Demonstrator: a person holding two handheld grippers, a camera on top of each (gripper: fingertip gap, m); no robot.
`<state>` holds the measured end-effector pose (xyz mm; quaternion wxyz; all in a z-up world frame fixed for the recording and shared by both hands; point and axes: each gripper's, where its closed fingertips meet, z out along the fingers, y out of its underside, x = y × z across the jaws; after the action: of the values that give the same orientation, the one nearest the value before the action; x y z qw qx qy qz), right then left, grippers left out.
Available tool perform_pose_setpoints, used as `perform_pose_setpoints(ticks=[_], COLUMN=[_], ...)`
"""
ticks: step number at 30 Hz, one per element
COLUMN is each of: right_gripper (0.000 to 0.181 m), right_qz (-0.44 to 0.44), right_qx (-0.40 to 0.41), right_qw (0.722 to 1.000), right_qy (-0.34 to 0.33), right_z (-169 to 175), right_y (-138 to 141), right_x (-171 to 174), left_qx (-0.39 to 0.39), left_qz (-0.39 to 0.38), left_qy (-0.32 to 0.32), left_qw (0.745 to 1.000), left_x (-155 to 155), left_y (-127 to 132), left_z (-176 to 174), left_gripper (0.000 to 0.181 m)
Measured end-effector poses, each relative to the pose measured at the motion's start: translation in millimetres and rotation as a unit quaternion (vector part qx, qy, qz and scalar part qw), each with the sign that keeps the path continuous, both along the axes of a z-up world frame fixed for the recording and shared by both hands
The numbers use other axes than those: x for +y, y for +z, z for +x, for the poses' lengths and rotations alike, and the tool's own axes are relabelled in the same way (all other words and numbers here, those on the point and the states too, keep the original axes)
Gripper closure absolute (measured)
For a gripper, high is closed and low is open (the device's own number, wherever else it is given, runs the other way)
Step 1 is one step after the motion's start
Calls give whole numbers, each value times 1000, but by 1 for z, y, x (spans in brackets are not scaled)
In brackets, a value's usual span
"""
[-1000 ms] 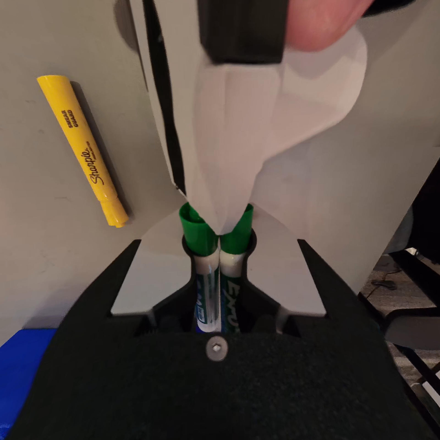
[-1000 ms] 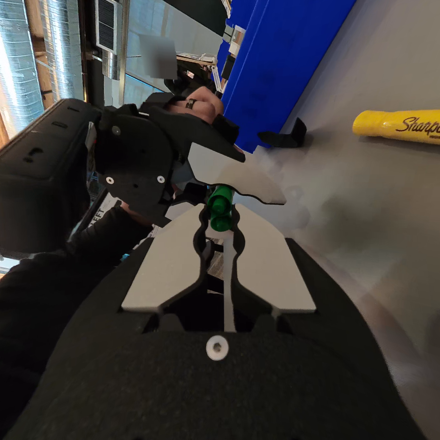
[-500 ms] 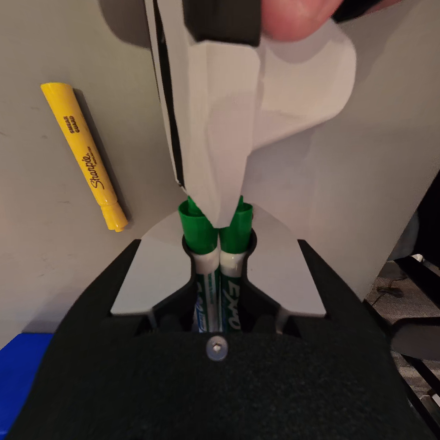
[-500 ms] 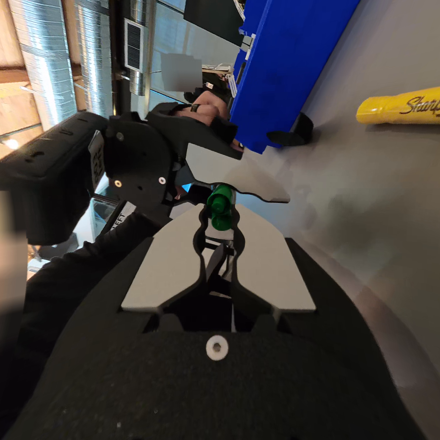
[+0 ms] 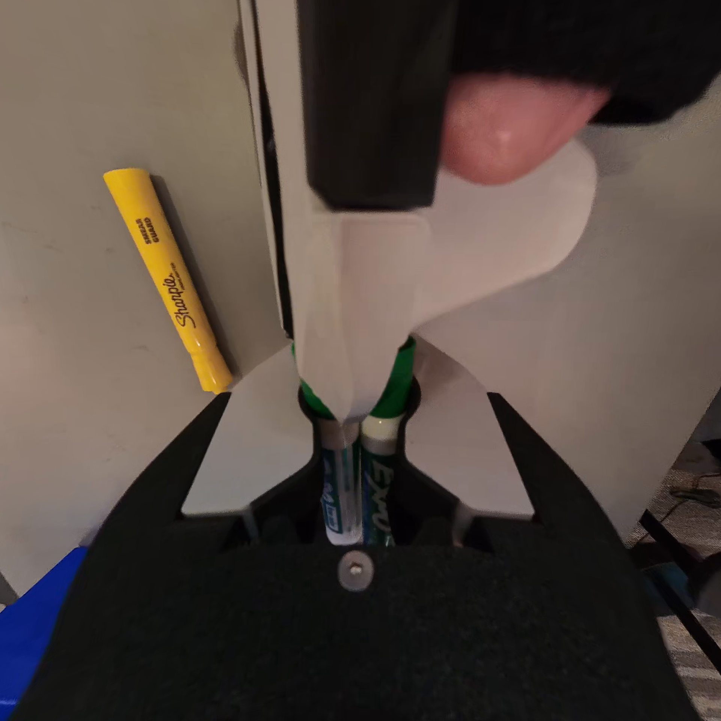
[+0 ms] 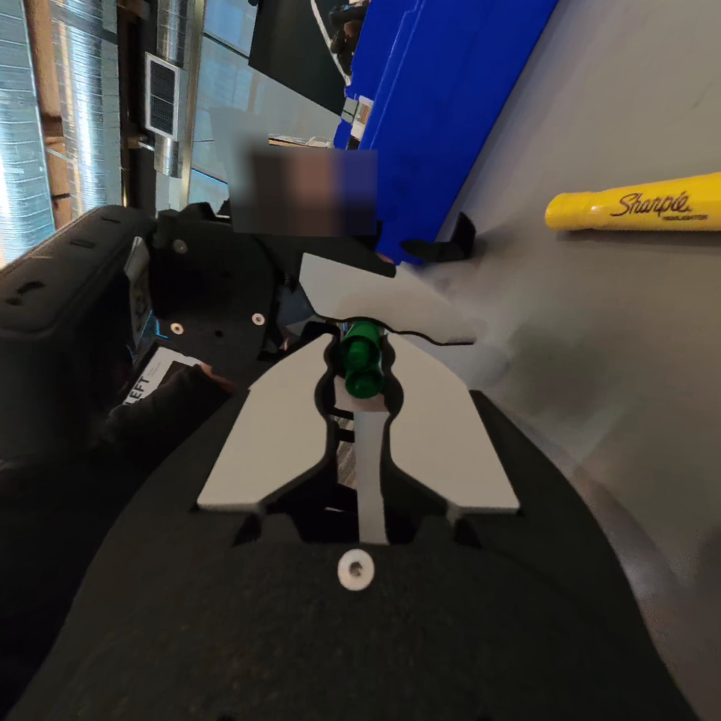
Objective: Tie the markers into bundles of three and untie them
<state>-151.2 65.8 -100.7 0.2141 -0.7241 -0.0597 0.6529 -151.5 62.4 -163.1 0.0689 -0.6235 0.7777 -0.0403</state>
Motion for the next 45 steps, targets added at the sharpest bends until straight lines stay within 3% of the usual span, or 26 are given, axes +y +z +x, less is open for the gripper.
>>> perform_pose_setpoints(ticks=[8,14,18,22,25,27,28,33,38,43,44,45], right_gripper=[162,160,148,139,124,98,94,107,112,145,159,160], right_qz=[-36,-14,23,96,129,130,137,105,62,41,34,26], right_qx=[81,65,47,-56,-134,-166,-168,-140,-153,-129,-123,-117], right_qw=[996,998,997,982,958,943,939,917,912,918,920,922], right_qy=[16,4,-57,-155,-219,-256,-269,-358,-377,-374,-371,-369], right_z=[2,4,24,36,14,-9,-20,-27,-21,-15,-14,-12], right_y=[1,1,9,8,-4,-13,-13,-8,-18,-24,-26,-28], right_x=[1,8,15,4,-12,-12,-10,18,33,31,30,29], left_qx=[-15,-12,-17,-56,-82,-94,-92,-104,-106,-93,-92,-90], left_qz=[-28,-33,-15,-31,-55,-69,-70,-94,-121,-119,-121,-126], left_qy=[1,28,84,151,207,225,233,278,285,275,274,274], left_qw=[999,999,996,986,973,967,965,950,945,949,950,949], left_x=[-3,4,27,46,56,59,61,59,45,37,35,34], left_y=[2,0,8,23,30,32,31,31,25,18,17,16], left_z=[3,4,6,17,30,39,42,59,72,79,80,81], left_gripper=[142,142,143,143,143,143,143,143,142,142,142,141])
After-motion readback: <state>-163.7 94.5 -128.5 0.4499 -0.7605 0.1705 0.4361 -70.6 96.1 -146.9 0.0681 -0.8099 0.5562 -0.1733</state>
